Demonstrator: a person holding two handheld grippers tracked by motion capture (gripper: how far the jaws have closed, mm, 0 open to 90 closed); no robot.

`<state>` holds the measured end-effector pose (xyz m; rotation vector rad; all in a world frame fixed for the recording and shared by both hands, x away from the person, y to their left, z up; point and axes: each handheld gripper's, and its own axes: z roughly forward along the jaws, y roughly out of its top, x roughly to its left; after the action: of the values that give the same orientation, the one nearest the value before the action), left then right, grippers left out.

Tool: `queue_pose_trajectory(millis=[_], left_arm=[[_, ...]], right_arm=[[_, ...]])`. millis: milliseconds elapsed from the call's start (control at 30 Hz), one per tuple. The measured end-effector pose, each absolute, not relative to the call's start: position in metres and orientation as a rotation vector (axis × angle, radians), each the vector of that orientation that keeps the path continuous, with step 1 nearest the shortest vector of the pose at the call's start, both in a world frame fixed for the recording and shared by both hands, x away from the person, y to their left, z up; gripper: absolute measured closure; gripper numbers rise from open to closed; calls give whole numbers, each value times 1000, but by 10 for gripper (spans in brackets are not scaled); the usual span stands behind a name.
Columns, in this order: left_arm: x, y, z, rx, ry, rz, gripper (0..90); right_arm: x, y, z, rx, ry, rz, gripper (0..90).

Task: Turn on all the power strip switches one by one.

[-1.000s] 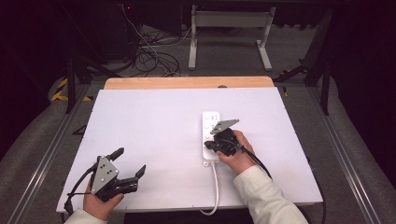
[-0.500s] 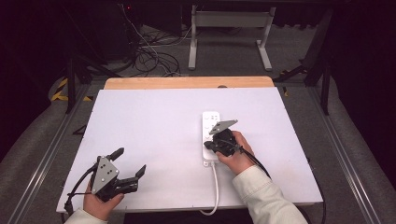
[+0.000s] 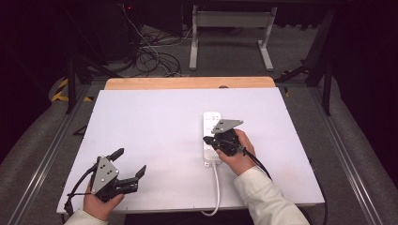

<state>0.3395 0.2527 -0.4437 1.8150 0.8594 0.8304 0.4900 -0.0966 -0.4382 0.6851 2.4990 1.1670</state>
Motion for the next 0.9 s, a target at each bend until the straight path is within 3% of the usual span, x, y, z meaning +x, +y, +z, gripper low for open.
queue_pose_trajectory(millis=[900], left_arm=[[341,251,-445,1830,859,831,124]], right_arm=[[525,-99,-456,824,2478,1099,900]])
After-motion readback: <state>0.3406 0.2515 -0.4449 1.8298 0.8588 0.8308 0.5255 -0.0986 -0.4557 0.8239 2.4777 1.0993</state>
